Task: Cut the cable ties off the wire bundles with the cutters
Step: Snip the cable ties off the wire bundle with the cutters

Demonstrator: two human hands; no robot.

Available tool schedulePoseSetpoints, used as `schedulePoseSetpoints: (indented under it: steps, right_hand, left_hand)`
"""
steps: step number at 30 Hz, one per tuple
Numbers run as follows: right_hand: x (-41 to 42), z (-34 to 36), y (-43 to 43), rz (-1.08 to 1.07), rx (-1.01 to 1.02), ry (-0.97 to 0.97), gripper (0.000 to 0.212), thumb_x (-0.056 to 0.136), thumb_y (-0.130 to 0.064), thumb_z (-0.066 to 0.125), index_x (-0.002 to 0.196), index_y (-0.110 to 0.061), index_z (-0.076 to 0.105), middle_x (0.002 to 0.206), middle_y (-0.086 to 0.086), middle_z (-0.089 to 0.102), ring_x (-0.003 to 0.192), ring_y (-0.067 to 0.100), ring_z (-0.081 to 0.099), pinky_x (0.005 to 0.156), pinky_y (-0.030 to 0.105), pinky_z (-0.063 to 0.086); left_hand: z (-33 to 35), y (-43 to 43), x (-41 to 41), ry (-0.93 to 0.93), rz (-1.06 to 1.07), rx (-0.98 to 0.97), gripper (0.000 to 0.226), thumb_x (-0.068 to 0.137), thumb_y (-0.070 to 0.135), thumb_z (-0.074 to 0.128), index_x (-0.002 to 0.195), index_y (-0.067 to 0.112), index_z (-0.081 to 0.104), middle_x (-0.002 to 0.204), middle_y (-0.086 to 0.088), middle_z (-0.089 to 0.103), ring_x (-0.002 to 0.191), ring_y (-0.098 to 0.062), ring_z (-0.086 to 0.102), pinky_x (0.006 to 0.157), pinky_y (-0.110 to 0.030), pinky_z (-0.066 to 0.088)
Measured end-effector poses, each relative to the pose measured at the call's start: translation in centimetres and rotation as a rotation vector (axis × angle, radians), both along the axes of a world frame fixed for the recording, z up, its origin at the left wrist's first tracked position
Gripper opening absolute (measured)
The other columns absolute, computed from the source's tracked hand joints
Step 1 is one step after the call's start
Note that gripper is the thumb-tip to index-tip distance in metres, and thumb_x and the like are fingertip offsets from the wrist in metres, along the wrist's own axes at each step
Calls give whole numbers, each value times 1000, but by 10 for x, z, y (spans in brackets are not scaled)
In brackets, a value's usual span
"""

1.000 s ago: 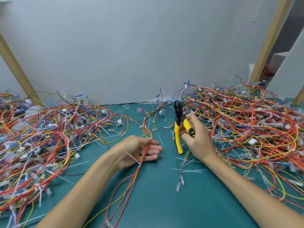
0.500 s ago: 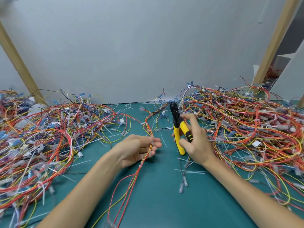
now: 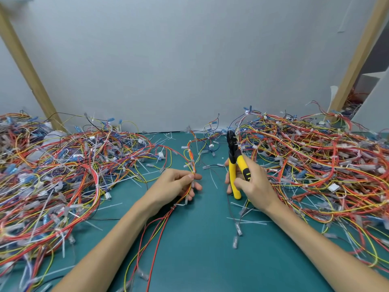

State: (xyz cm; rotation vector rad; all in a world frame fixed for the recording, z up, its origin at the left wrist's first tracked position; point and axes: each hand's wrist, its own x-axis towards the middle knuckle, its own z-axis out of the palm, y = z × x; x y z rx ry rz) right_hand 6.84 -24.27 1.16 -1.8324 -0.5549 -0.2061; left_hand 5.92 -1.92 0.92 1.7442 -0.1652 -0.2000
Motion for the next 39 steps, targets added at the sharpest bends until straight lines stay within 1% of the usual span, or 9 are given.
schedulePoseSetpoints:
  steps: [3, 6, 10, 16, 19, 25, 31, 35, 39]
  right_hand:
    - [-2, 0, 2, -41, -82, -92, 33, 70, -12, 54, 103, -14, 54, 72, 6, 64, 57, 24, 64, 57, 40, 54]
    - [-2, -1, 0, -156, -254, -202, 32, 68, -18, 55, 100, -24, 52, 69, 0, 57, 60, 21, 53, 57, 40, 45]
    - [-3, -3, 0, -303, -467, -371, 39, 63, -26, 59, 101, -26, 54, 85, -11, 51, 77, 14, 46, 72, 34, 35]
    - [0, -8, 1, -421, -628, -408, 55, 58, -26, 66, 113, -22, 58, 102, -5, 52, 95, 21, 48, 82, 37, 41]
    - [3, -10, 0, -479, -697, -414, 53, 60, -26, 72, 112, -23, 61, 101, -3, 54, 94, 23, 47, 81, 38, 39]
    - [2, -11, 2, -492, -730, -420, 47, 62, -29, 74, 109, -24, 66, 96, -3, 57, 90, 25, 50, 79, 38, 42]
    - [0, -10, 2, -494, -744, -437, 45, 62, -32, 68, 106, -24, 70, 92, -3, 61, 86, 26, 53, 77, 39, 45]
    - [1, -10, 1, -504, -756, -453, 43, 62, -26, 80, 104, -25, 71, 89, -4, 62, 83, 25, 54, 73, 36, 46]
    - [2, -11, 0, -504, -758, -495, 45, 58, -22, 82, 101, -24, 71, 89, -4, 61, 83, 25, 54, 73, 37, 46]
  left_hand:
    - [0, 1, 0, 20, -31, 7, 28, 105, 11, 38, 114, -1, 62, 82, -4, 69, 55, -9, 54, 58, -20, 50]
    - [0, 0, 0, 13, -25, -4, 28, 104, 10, 39, 113, -1, 63, 80, -3, 68, 55, -8, 56, 58, -19, 50]
    - [-2, -2, -2, -39, 28, -24, 27, 103, 8, 40, 114, -5, 62, 78, -5, 67, 54, -9, 56, 56, -19, 51]
    - [-3, -5, -7, -144, 89, 18, 30, 103, 6, 40, 106, -13, 63, 71, -1, 66, 52, -14, 55, 51, -22, 49]
    - [-5, -6, -7, -187, 121, 64, 27, 102, 7, 42, 104, -3, 67, 67, -2, 65, 53, -21, 54, 49, -24, 48]
    - [-9, -7, -6, -243, 135, 131, 25, 100, 9, 46, 99, 5, 71, 62, 2, 66, 47, -21, 55, 49, -24, 48]
    - [-5, -6, -9, -291, 138, 178, 40, 99, 13, 49, 61, 14, 63, 55, 1, 64, 39, -15, 53, 50, -20, 44]
    - [-4, -7, -11, -300, 146, 190, 42, 97, 10, 49, 57, 16, 60, 50, 8, 61, 36, -10, 48, 49, -18, 40]
    - [-5, -8, -11, -304, 139, 223, 40, 95, 11, 50, 57, 12, 61, 44, 8, 55, 37, -11, 43, 44, -17, 38]
